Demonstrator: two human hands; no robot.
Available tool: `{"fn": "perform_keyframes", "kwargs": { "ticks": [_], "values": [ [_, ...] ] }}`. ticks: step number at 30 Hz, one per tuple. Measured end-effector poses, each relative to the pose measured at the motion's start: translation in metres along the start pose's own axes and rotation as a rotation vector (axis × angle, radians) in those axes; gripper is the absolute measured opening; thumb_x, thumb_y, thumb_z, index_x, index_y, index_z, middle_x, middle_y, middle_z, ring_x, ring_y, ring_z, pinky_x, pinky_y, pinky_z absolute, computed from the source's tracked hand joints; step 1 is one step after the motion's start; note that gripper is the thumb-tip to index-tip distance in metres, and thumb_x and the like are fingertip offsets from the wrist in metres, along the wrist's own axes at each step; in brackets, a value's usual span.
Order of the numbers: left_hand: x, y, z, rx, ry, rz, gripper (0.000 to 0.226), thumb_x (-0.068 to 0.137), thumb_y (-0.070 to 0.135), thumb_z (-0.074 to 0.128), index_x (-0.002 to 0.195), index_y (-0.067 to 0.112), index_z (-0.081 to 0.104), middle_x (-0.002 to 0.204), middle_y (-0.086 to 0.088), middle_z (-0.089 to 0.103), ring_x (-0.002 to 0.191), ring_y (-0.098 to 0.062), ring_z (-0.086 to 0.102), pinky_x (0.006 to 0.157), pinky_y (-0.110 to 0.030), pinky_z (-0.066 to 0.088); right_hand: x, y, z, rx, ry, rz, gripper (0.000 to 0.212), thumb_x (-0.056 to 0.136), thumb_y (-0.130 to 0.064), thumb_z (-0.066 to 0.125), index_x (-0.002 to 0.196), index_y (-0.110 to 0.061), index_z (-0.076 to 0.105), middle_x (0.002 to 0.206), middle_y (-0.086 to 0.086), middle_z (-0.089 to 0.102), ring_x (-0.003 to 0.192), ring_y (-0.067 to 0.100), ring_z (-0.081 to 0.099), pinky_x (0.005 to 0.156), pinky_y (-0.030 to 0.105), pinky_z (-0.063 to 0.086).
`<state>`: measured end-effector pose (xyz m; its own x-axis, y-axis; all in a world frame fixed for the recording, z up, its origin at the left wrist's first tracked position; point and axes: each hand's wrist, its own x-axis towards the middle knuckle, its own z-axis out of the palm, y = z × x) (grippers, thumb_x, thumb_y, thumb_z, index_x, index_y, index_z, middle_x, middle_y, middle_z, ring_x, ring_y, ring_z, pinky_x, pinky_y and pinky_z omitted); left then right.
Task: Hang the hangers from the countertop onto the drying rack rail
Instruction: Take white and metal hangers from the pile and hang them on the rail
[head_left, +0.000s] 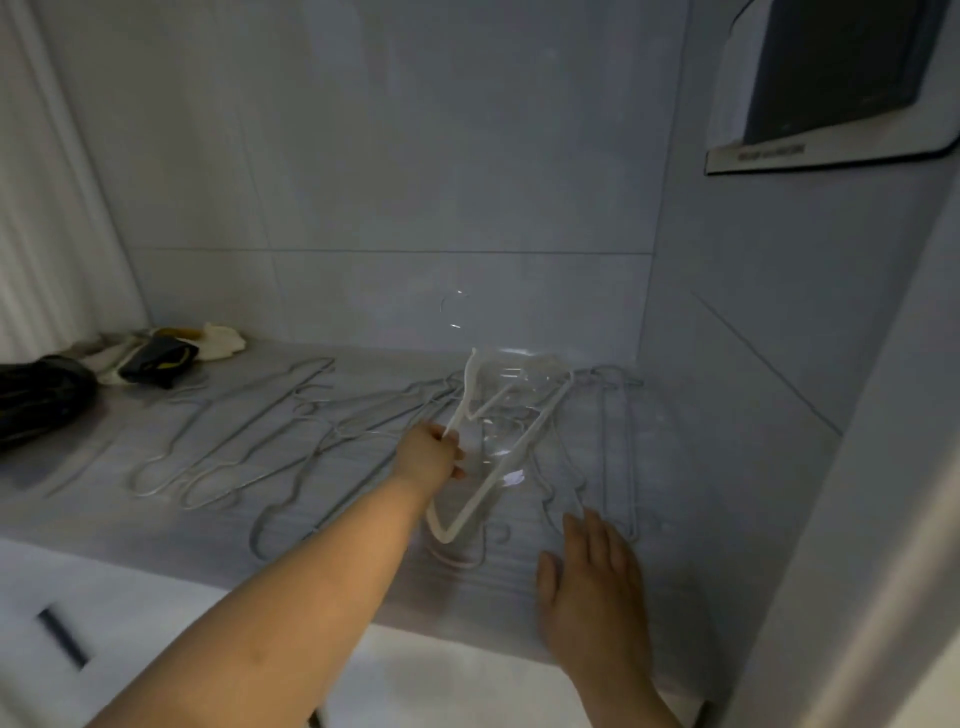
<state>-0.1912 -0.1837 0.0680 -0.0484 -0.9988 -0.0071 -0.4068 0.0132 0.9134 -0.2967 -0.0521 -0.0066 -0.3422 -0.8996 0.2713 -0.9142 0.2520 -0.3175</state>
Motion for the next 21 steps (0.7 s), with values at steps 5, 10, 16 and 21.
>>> {"fn": "perform_keyframes", "kwargs": {
  "ticks": [5,10,16,21],
  "values": [
    [-0.043,0.012,-0.048,0.006,0.080,0.121,0.033,0.096,0.006,0.039,0.065,0.014,0.043,0.059,0.000,0.050,0.022,0.002,0.045,0.030,-0.007,0.032,-0.005,0.004,-0.003,0.123,0.021,-0.040,0.054,0.095,-0.045,0.014,0.108,-0.010,0.054,0.101,0.018,0.070,0.085,0.034,0.069,0.077,0.036,0.052],
    [-0.114,0.016,-0.116,0.091,0.047,0.214,0.024,0.094,0.006,0.042,0.074,0.018,0.044,0.065,0.000,0.057,0.027,0.000,0.047,0.031,-0.008,0.031,0.004,-0.016,-0.027,0.334,0.156,-0.088,0.043,0.074,-0.017,0.063,0.112,0.005,0.059,0.110,0.031,0.063,0.094,0.046,0.064,0.072,0.052,0.055],
    [-0.215,0.003,-0.198,0.283,0.167,0.182,0.020,0.094,0.009,0.044,0.079,0.022,0.049,0.055,0.015,0.066,0.035,-0.002,0.052,0.035,-0.011,0.033,0.010,-0.079,-0.080,0.541,0.375,-0.315,0.062,0.069,0.003,0.073,0.125,0.014,0.048,0.131,0.035,0.046,0.121,0.053,0.042,0.100,0.060,0.032],
    [-0.305,-0.017,-0.264,0.348,0.309,0.057,0.018,0.092,0.009,0.048,0.079,0.021,0.051,0.058,0.018,0.068,0.038,0.000,0.055,0.038,-0.006,0.036,-0.018,-0.148,-0.108,0.642,0.147,-0.660,0.062,0.081,-0.034,0.050,0.132,0.001,0.046,0.129,0.024,0.052,0.122,0.043,0.044,0.104,0.048,0.031]
  ]
}}
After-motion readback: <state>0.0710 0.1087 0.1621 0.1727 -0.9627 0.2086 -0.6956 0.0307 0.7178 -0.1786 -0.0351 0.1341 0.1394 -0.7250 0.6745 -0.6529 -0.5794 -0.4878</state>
